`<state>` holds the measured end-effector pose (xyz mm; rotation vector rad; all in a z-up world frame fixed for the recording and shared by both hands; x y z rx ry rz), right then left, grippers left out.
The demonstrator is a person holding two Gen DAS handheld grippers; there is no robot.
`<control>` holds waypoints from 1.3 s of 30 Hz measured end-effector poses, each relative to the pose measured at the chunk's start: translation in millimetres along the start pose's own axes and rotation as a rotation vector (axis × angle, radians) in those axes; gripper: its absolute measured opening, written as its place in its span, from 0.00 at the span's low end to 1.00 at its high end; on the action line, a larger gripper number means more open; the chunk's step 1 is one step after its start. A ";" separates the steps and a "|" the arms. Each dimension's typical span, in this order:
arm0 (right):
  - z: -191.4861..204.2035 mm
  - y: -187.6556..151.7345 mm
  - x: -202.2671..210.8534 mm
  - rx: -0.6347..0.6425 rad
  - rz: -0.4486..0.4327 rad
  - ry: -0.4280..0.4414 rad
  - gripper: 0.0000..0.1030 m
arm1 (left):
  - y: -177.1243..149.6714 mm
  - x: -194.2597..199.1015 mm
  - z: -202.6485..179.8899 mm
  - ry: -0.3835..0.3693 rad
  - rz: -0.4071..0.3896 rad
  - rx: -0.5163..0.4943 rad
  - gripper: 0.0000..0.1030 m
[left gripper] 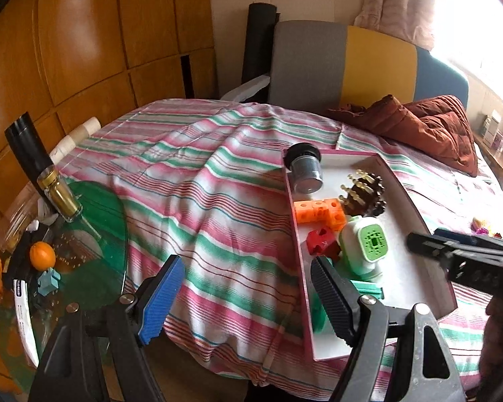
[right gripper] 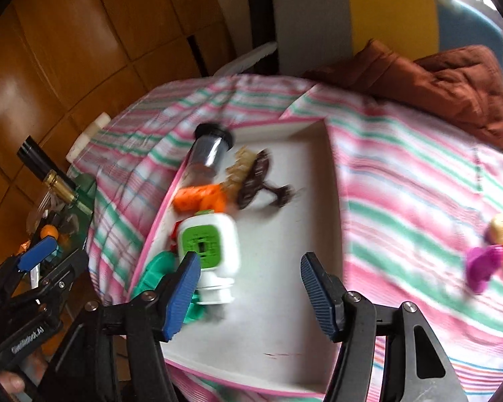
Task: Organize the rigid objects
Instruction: 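Carry the white device to the tray, lower it and open the right gripper, then move the left gripper toward the purple suction cup while the right gripper moves toward the red lipstick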
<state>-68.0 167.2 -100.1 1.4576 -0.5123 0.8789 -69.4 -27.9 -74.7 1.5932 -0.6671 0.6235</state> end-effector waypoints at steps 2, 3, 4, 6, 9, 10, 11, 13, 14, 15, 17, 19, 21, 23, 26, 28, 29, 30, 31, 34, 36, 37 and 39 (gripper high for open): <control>-12.8 -1.6 11.9 0.002 -0.020 -0.035 0.61 | 0.3 2.3 -4.9 -0.009 -0.004 -0.007 0.77; -20.9 -2.7 18.3 0.003 -0.029 -0.057 0.61 | 0.5 3.2 -6.8 -0.011 -0.005 -0.011 0.77; -30.2 -4.1 25.3 0.004 -0.036 -0.083 0.62 | 0.8 4.2 -9.8 -0.013 -0.008 -0.018 0.77; -46.1 -5.6 35.9 0.004 -0.047 -0.126 0.63 | 0.8 5.3 -15.6 -0.021 -0.009 -0.029 0.77; -75.2 -12.6 51.4 -0.007 -0.054 -0.187 0.65 | -0.1 6.4 -24.9 -0.031 -0.009 -0.045 0.77; -85.3 -14.9 55.9 -0.016 -0.054 -0.206 0.65 | -0.9 7.0 -29.3 -0.036 -0.008 -0.054 0.77; -95.9 -17.4 60.7 -0.028 -0.054 -0.223 0.65 | -1.6 7.5 -32.8 -0.038 -0.008 -0.062 0.77; -115.6 -22.7 69.5 -0.051 -0.054 -0.255 0.65 | -2.8 8.9 -39.8 -0.050 -0.007 -0.076 0.77; -126.1 -25.3 74.4 -0.063 -0.055 -0.272 0.65 | -3.6 9.6 -45.1 -0.059 -0.005 -0.088 0.77; -136.8 -28.9 80.5 -0.072 -0.058 -0.289 0.65 | -4.4 10.4 -48.7 -0.063 -0.005 -0.096 0.77; -154.3 -34.8 90.6 -0.090 -0.063 -0.320 0.65 | -4.3 11.7 -56.0 -0.067 -0.008 -0.116 0.77; -173.9 -40.3 100.9 -0.109 -0.065 -0.354 0.66 | -4.3 12.9 -63.6 -0.073 -0.010 -0.137 0.77; -191.1 -45.9 109.2 -0.124 -0.066 -0.386 0.67 | -3.7 14.9 -72.2 -0.068 -0.021 -0.165 0.77; -209.9 -52.2 116.6 -0.138 -0.066 -0.419 0.67 | -3.2 16.3 -79.0 -0.071 -0.028 -0.180 0.77; -238.6 -64.1 126.4 -0.165 -0.069 -0.465 0.67 | -3.0 17.1 -90.3 -0.090 -0.024 -0.196 0.77; -258.1 -73.7 130.7 -0.202 -0.072 -0.492 0.67 | -3.3 18.2 -99.7 -0.104 -0.023 -0.209 0.77; -268.3 -79.5 133.1 -0.227 -0.077 -0.504 0.67 | -3.8 18.9 -102.9 -0.108 -0.023 -0.214 0.77; -277.7 -85.6 135.1 -0.257 -0.082 -0.513 0.67 | -3.9 19.1 -107.7 -0.111 -0.022 -0.222 0.77; -285.5 -91.0 136.4 -0.288 -0.085 -0.517 0.67 | -4.2 19.1 -111.8 -0.113 -0.021 -0.228 0.77; -307.1 -108.9 137.9 -0.405 -0.084 -0.505 0.67 | -6.9 17.7 -125.5 -0.123 -0.010 -0.249 0.77; -316.4 -115.8 138.5 -0.446 -0.076 -0.506 0.67 | -9.6 18.6 -135.7 -0.126 -0.013 -0.278 0.77; -319.7 -118.0 139.2 -0.456 -0.071 -0.508 0.67 | -11.0 18.5 -142.7 -0.117 -0.021 -0.302 0.77; -323.2 -121.3 140.2 -0.477 -0.068 -0.504 0.67 | -14.0 18.7 -153.9 -0.120 -0.022 -0.329 0.77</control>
Point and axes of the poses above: each gripper's, at about its wrist camera, not at the fingertips, and x roughly against the way its jaws point, z to its left, y to its top, the point moved 9 cm from there along -x, roughly the way its jaws point, and after that the axes turned 12 degrees about x, right-handed, at the moved point
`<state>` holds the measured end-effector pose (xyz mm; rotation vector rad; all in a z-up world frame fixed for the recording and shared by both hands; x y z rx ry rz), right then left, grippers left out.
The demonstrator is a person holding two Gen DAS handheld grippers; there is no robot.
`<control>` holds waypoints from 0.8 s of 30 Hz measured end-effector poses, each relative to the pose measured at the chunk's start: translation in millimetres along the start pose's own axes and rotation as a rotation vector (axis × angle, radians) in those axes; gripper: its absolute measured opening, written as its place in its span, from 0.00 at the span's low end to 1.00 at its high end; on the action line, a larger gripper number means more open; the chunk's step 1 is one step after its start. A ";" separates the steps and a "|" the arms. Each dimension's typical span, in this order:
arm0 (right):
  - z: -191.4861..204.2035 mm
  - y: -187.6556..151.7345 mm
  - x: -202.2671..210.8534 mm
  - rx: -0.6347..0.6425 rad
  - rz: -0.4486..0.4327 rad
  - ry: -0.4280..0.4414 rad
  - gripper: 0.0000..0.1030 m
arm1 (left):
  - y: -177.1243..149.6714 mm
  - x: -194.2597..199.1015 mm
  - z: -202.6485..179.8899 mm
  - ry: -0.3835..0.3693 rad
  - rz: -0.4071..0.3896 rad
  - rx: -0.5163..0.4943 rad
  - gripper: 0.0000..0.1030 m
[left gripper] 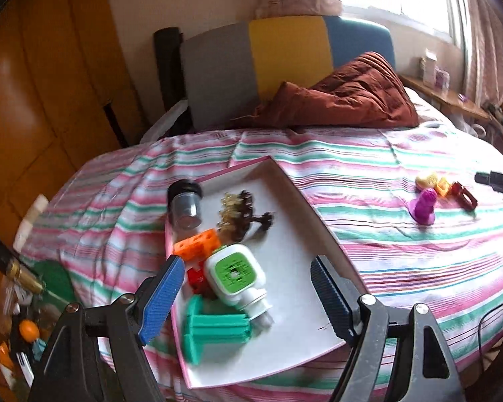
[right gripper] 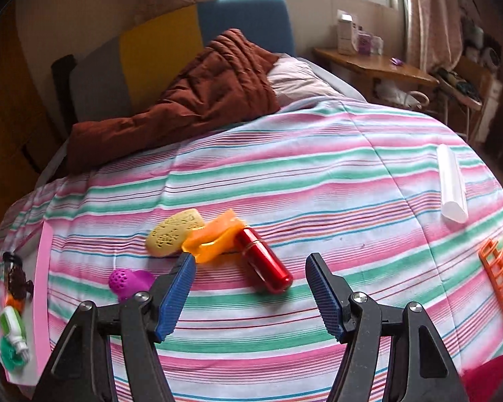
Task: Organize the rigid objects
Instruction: 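Move the left gripper toward the purple suction cup while the right gripper moves toward the red lipstick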
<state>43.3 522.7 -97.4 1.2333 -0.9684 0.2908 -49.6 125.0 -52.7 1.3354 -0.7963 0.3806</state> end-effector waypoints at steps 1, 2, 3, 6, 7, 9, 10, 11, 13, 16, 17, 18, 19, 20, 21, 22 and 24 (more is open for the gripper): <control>-1.8 -0.3 -0.2 -0.010 0.003 0.006 0.67 | 0.5 -1.4 -7.4 -0.010 0.003 -0.010 0.77; -3.2 -0.3 -0.2 -0.015 0.005 0.009 0.67 | 1.0 -2.3 -12.2 -0.017 0.007 -0.016 0.77; -3.5 -0.6 -0.2 -0.015 0.006 0.008 0.67 | 1.2 -4.1 -19.3 -0.028 0.013 -0.024 0.77; -4.4 -1.0 -1.2 -0.021 0.013 0.015 0.67 | 1.6 -6.7 -35.7 -0.048 0.020 -0.048 0.77; -4.2 -1.3 -1.8 -0.020 0.016 0.017 0.67 | 1.8 -8.0 -42.9 -0.056 0.021 -0.061 0.77; -3.9 -2.0 -2.7 -0.019 0.023 0.016 0.67 | 1.5 -10.3 -53.1 -0.068 0.028 -0.076 0.77; -3.9 -1.8 -3.4 -0.020 0.025 0.018 0.67 | 1.6 -11.5 -59.4 -0.076 0.030 -0.085 0.77; -3.9 -1.5 -3.9 -0.021 0.026 0.020 0.67 | 1.9 -12.4 -64.2 -0.080 0.029 -0.093 0.77; -5.0 -1.4 -3.6 -0.024 0.025 0.017 0.67 | 3.0 -13.5 -72.5 -0.089 0.029 -0.106 0.77; -7.7 -2.3 -3.6 -0.038 0.030 0.017 0.67 | 4.6 -14.8 -82.9 -0.107 0.032 -0.117 0.77; -8.7 -2.1 -4.0 -0.041 0.031 0.015 0.67 | 5.5 -15.4 -86.9 -0.112 0.032 -0.122 0.77; -9.8 -1.9 -4.2 -0.044 0.031 0.014 0.67 | 6.4 -16.3 -90.6 -0.115 0.033 -0.126 0.77; -11.0 -1.9 -4.0 -0.048 0.031 0.015 0.67 | 6.9 -17.0 -93.3 -0.117 0.033 -0.127 0.77; -12.1 -1.9 -3.7 -0.053 0.031 0.015 0.67 | 7.8 -18.2 -96.5 -0.121 0.035 -0.128 0.77; -13.1 -1.5 -3.7 -0.056 0.031 0.015 0.67 | 8.4 -19.5 -100.0 -0.128 0.038 -0.130 0.77; -14.2 -1.1 -3.6 -0.061 0.030 0.015 0.67 | 8.6 -20.6 -102.6 -0.132 0.040 -0.131 0.77; -16.0 -0.5 -3.5 -0.069 0.030 0.017 0.67 | 8.9 -23.5 -109.2 -0.140 0.045 -0.137 0.77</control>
Point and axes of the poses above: each gripper's, at about its wrist camera, not at the fingertips, and x roughly against the way its jaws point, z to its left, y to its top, the point moved 9 cm from there along -x, roughly the way its jaws point, and after that the axes turned 12 degrees about x, right-handed, at the moved point
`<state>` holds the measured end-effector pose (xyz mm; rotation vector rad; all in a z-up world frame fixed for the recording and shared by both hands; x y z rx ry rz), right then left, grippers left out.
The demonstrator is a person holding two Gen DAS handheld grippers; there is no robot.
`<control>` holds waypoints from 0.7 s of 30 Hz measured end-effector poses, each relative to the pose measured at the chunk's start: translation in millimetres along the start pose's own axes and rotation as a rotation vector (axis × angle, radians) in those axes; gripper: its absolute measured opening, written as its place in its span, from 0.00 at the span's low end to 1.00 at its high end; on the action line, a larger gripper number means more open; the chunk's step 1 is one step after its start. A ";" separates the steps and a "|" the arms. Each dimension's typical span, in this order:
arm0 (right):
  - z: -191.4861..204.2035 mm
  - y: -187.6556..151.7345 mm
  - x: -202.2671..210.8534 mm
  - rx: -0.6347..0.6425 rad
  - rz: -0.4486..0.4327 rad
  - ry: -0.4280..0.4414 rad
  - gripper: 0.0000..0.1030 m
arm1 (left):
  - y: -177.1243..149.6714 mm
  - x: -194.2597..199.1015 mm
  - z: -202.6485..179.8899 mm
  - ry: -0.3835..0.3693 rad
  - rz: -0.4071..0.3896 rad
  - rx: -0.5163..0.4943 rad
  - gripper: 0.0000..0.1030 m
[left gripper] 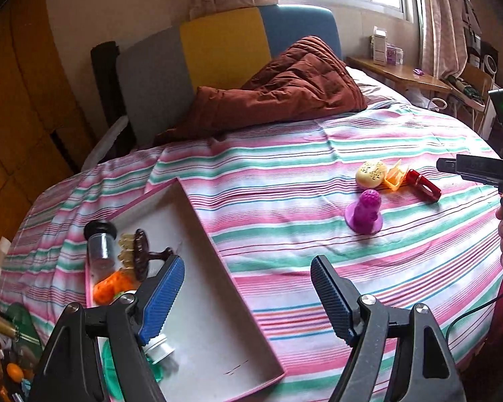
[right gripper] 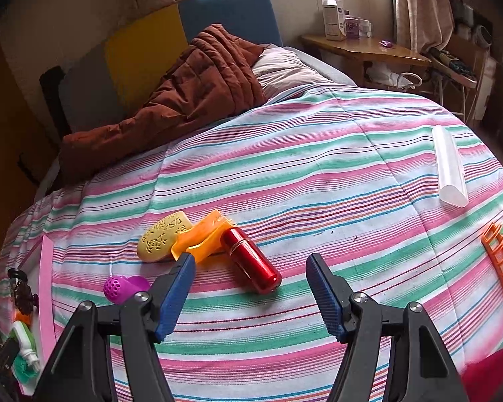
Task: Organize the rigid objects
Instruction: 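Move the left gripper toward the purple suction cup while the right gripper moves toward the red lipstick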
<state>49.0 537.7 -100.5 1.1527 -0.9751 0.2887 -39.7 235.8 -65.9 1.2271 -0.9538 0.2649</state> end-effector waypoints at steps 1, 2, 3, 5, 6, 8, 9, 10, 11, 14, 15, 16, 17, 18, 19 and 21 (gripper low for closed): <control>-0.9 0.3 0.1 -0.003 -0.001 0.000 0.67 | 0.4 -2.3 -4.2 -0.006 0.004 -0.007 0.77; -1.9 0.5 0.1 -0.006 -0.001 -0.001 0.67 | 0.6 -3.9 -7.3 -0.009 0.007 -0.010 0.77; -3.1 0.6 0.1 -0.008 0.000 -0.001 0.67 | 0.8 -6.1 -11.2 -0.016 0.012 -0.014 0.77; -5.1 0.4 -0.7 -0.016 0.003 -0.001 0.67 | 1.0 -11.0 -18.4 -0.029 0.025 -0.020 0.77; -6.2 0.2 -1.4 -0.020 0.005 -0.001 0.67 | 1.2 -12.8 -21.1 -0.034 0.028 -0.022 0.77; -8.7 0.1 -2.4 -0.030 0.008 -0.004 0.67 | 1.4 -17.4 -27.5 -0.042 0.038 -0.027 0.77; -9.7 0.2 -2.3 -0.035 0.009 -0.003 0.67 | 1.2 -19.4 -30.0 -0.046 0.041 -0.029 0.77; -11.1 0.5 -2.2 -0.041 0.009 -0.002 0.67 | 1.1 -21.7 -32.9 -0.050 0.046 -0.031 0.77; -12.6 0.8 -1.9 -0.046 0.008 -0.003 0.67 | 0.6 -24.0 -36.0 -0.055 0.053 -0.033 0.77; -16.3 2.4 -1.7 -0.057 0.005 -0.004 0.67 | -0.3 -30.5 -44.0 -0.077 0.076 -0.027 0.77; -17.3 2.7 -1.9 -0.060 0.005 -0.005 0.67 | -0.8 -32.4 -46.5 -0.084 0.082 -0.028 0.77; -18.4 3.0 -1.8 -0.063 0.005 -0.006 0.67 | -1.0 -33.6 -48.6 -0.090 0.086 -0.028 0.77; -19.5 3.3 -1.7 -0.067 0.005 -0.007 0.67 | -1.4 -35.4 -51.4 -0.099 0.093 -0.026 0.77; -20.5 3.0 -1.4 -0.070 0.005 -0.007 0.67 | -1.6 -37.0 -53.7 -0.105 0.099 -0.025 0.77; -21.5 3.1 -1.3 -0.073 0.005 -0.007 0.67 | -2.1 -39.0 -56.6 -0.111 0.105 -0.025 0.77; -23.7 3.4 -0.7 -0.083 0.004 -0.010 0.67 | -2.8 -42.0 -61.9 -0.121 0.114 -0.027 0.75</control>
Point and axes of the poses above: each gripper's, at about its wrist camera, not at the fingertips, and x roughly against the way its jaws point, z to its left, y to its top, the point moved 9 cm from there along -x, roughly the way its jaws point, and after that the axes turned 12 degrees about x, right-handed, at the moved point
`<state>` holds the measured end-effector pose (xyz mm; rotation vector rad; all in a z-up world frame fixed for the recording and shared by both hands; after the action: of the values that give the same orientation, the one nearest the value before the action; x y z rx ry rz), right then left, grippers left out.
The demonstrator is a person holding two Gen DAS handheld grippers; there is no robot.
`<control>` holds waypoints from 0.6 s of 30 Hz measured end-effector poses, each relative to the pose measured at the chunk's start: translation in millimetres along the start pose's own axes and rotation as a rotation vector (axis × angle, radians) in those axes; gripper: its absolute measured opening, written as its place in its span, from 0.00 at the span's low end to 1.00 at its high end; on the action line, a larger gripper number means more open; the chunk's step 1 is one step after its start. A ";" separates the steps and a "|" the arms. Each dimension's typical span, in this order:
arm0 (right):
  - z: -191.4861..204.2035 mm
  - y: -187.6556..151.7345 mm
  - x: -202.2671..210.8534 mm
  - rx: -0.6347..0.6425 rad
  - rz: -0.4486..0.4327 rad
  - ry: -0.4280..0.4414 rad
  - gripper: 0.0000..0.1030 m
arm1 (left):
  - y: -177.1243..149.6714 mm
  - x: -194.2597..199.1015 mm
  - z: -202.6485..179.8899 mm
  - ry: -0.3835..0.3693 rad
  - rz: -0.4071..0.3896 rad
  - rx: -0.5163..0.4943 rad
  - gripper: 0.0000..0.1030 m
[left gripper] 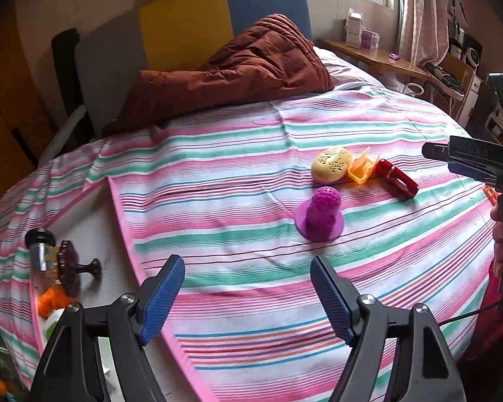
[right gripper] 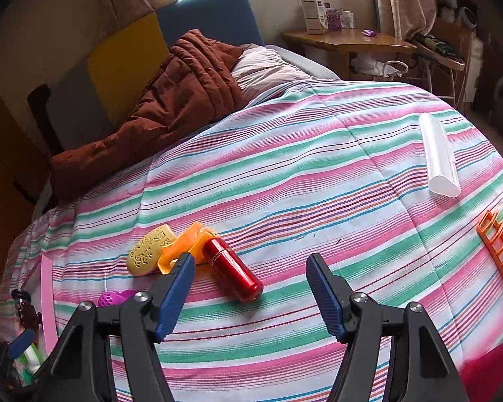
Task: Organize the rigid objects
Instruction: 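Move the left gripper toward the purple suction cup while the right gripper moves toward the red lipstick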
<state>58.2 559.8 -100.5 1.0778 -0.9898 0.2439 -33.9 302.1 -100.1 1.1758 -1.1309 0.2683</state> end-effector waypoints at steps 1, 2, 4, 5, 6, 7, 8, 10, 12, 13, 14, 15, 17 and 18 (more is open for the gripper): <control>-1.1 0.3 0.1 -0.004 -0.001 0.000 0.67 | 0.3 -1.4 -1.7 -0.004 0.004 -0.001 0.73; -2.0 0.5 0.4 -0.009 -0.001 0.002 0.67 | 0.5 -3.9 -4.6 -0.013 0.011 -0.002 0.72; -4.1 0.7 1.4 -0.018 -0.002 0.003 0.67 | 1.2 -9.1 -9.3 -0.033 0.026 0.004 0.72; -5.1 0.9 1.8 -0.022 -0.003 0.003 0.67 | 1.9 -11.6 -10.9 -0.040 0.032 0.008 0.72; -5.3 1.3 1.9 -0.026 -0.004 0.002 0.67 | 2.8 -14.6 -13.5 -0.052 0.041 0.015 0.72; -6.1 1.5 1.9 -0.030 -0.004 0.002 0.67 | 3.8 -16.5 -15.4 -0.060 0.046 0.020 0.72; -6.3 1.8 1.9 -0.033 -0.004 0.002 0.67 | 5.2 -19.7 -18.2 -0.071 0.051 0.025 0.72; -7.1 2.4 2.2 -0.038 -0.004 0.002 0.67 | 8.2 -26.4 -24.1 -0.077 0.061 0.023 0.72; -7.6 3.0 2.9 -0.043 -0.006 0.004 0.67 | 11.3 -32.3 -30.7 -0.088 0.065 0.015 0.72; -7.9 3.3 3.2 -0.043 -0.006 0.004 0.67 | 12.8 -35.9 -34.2 -0.085 0.068 0.010 0.72; -8.0 4.0 3.0 -0.043 -0.007 0.003 0.67 | 14.5 -39.4 -38.5 -0.089 0.077 0.005 0.72; -8.5 4.0 3.2 -0.045 -0.007 0.002 0.67 | 15.9 -42.3 -43.9 -0.104 0.084 0.003 0.72; -10.1 4.0 3.9 -0.050 -0.006 0.002 0.67 | 19.8 -47.3 -52.6 -0.113 0.081 0.001 0.72; -10.6 4.3 4.0 -0.053 -0.006 0.004 0.67 | 21.8 -50.7 -57.2 -0.114 0.081 0.001 0.72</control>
<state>63.8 569.6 -96.0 1.0317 -0.9846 0.2134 -40.6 377.3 -125.1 1.1592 -1.2799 0.2671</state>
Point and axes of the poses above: each gripper's, at about its wrist camera, not at the fingertips, and x roughly against the way its jaws point, z to its left, y to its top, the point moved 9 cm from there along -x, roughly the way its jaws point, and after that the axes turned 12 degrees about x, right-handed, at the moved point
